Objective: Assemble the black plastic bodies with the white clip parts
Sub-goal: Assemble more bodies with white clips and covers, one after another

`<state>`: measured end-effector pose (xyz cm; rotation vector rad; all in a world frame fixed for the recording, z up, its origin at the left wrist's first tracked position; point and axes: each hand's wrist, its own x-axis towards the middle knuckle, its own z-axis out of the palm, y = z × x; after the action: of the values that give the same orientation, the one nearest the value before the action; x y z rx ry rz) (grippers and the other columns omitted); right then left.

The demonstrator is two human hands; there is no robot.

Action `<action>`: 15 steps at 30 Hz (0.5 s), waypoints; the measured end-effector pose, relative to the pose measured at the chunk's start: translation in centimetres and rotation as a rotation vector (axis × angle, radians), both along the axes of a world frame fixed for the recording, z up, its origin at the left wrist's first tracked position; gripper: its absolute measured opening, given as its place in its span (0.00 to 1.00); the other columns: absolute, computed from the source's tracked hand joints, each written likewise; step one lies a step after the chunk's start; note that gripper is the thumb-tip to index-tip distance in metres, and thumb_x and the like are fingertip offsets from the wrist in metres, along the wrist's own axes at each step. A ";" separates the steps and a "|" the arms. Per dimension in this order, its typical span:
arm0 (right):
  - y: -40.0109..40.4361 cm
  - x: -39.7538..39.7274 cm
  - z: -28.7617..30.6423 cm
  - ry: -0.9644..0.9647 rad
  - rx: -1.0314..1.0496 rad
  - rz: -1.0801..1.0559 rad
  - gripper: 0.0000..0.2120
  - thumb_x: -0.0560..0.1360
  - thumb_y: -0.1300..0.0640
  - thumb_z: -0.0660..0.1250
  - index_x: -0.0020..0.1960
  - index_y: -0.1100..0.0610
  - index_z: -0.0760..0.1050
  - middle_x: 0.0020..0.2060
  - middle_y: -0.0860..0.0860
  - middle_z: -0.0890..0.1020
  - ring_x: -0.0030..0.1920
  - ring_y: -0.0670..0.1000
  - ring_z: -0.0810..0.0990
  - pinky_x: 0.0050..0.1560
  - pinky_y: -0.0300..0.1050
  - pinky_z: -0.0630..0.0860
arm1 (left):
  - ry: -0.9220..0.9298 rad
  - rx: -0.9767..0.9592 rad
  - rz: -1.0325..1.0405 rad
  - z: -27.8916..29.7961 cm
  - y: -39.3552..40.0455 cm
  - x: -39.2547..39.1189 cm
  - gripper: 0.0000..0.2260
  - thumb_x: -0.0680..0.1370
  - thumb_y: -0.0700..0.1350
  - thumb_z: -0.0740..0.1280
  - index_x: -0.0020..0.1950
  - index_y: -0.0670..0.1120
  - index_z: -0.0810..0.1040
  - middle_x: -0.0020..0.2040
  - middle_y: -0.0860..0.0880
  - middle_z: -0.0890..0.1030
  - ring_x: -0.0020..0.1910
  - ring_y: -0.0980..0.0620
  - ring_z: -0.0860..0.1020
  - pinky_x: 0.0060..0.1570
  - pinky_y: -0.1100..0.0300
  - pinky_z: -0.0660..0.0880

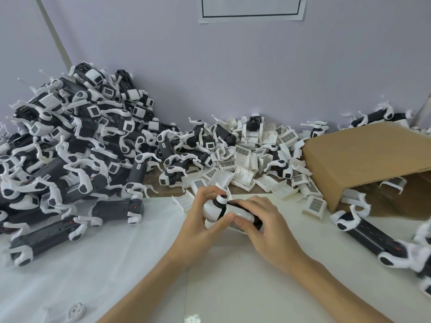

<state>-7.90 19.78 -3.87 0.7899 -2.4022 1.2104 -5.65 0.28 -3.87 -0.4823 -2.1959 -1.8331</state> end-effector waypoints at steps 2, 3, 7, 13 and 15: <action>0.1 0.1 0.2 -0.008 -0.026 -0.004 0.16 0.80 0.44 0.68 0.65 0.47 0.82 0.54 0.39 0.82 0.61 0.45 0.77 0.66 0.53 0.72 | -0.013 0.008 -0.009 0.0 0.0 0.0 0.19 0.80 0.52 0.73 0.68 0.60 0.72 0.65 0.54 0.78 0.68 0.49 0.77 0.65 0.50 0.75; 0.1 0.1 0.3 -0.004 -0.030 -0.008 0.16 0.79 0.44 0.69 0.64 0.47 0.83 0.53 0.39 0.83 0.60 0.45 0.77 0.65 0.53 0.72 | -0.021 0.010 -0.015 0.0 -0.1 0.0 0.19 0.80 0.51 0.73 0.68 0.59 0.72 0.64 0.55 0.78 0.68 0.49 0.77 0.64 0.51 0.76; 0.1 0.1 0.4 0.020 -0.009 -0.027 0.17 0.79 0.44 0.69 0.64 0.50 0.84 0.51 0.41 0.83 0.58 0.46 0.78 0.62 0.53 0.74 | 0.004 0.000 -0.010 0.0 0.1 0.0 0.18 0.81 0.48 0.72 0.69 0.57 0.72 0.64 0.50 0.77 0.68 0.49 0.76 0.66 0.49 0.75; 0.2 0.0 0.5 -0.028 -0.051 0.012 0.17 0.79 0.44 0.67 0.64 0.48 0.83 0.49 0.41 0.82 0.58 0.46 0.77 0.63 0.49 0.72 | 0.001 0.022 0.019 -0.1 0.5 0.1 0.16 0.81 0.49 0.72 0.67 0.57 0.72 0.63 0.46 0.76 0.65 0.42 0.76 0.67 0.43 0.73; -0.1 0.1 0.3 -0.042 -0.055 0.024 0.17 0.80 0.45 0.66 0.66 0.48 0.82 0.53 0.41 0.81 0.61 0.46 0.76 0.66 0.48 0.71 | -0.024 0.040 0.022 -0.1 0.6 0.1 0.17 0.81 0.50 0.72 0.68 0.57 0.72 0.63 0.48 0.77 0.64 0.43 0.77 0.65 0.43 0.74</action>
<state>-7.85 19.68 -3.54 0.7865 -2.3877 1.3094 -5.50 0.92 -3.96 -0.4285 -2.1659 -1.8772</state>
